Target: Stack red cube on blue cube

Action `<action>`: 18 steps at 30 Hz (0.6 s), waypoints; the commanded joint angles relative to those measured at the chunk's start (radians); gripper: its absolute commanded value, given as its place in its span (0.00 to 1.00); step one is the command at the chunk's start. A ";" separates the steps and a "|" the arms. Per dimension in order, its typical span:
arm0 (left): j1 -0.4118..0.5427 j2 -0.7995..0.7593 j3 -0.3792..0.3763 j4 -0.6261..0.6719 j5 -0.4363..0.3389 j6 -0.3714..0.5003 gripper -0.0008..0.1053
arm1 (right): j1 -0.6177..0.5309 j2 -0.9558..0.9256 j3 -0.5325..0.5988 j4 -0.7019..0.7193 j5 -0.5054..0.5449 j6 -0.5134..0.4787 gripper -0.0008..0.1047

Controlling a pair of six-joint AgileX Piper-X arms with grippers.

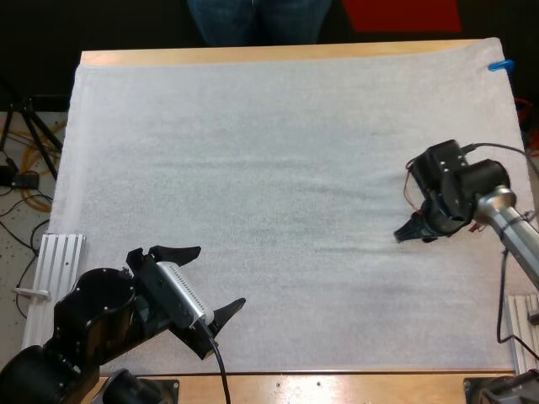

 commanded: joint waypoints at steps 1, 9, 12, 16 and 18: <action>-0.005 0.000 -0.007 -0.005 0.000 0.000 0.83 | -0.006 -0.019 -0.011 0.015 0.017 0.003 0.17; -0.005 0.000 -0.007 -0.005 0.076 0.000 0.83 | -0.136 -0.024 -0.086 -0.012 0.013 0.030 0.17; -0.005 0.000 -0.007 -0.005 0.084 0.000 0.83 | -0.199 -0.007 -0.102 -0.025 0.009 0.038 0.17; -0.005 0.000 -0.007 -0.005 0.089 0.000 0.83 | -0.251 0.048 -0.132 -0.024 -0.003 0.043 0.17; -0.005 0.000 -0.007 -0.005 0.089 0.000 0.83 | -0.271 0.097 -0.162 -0.021 -0.001 0.050 0.17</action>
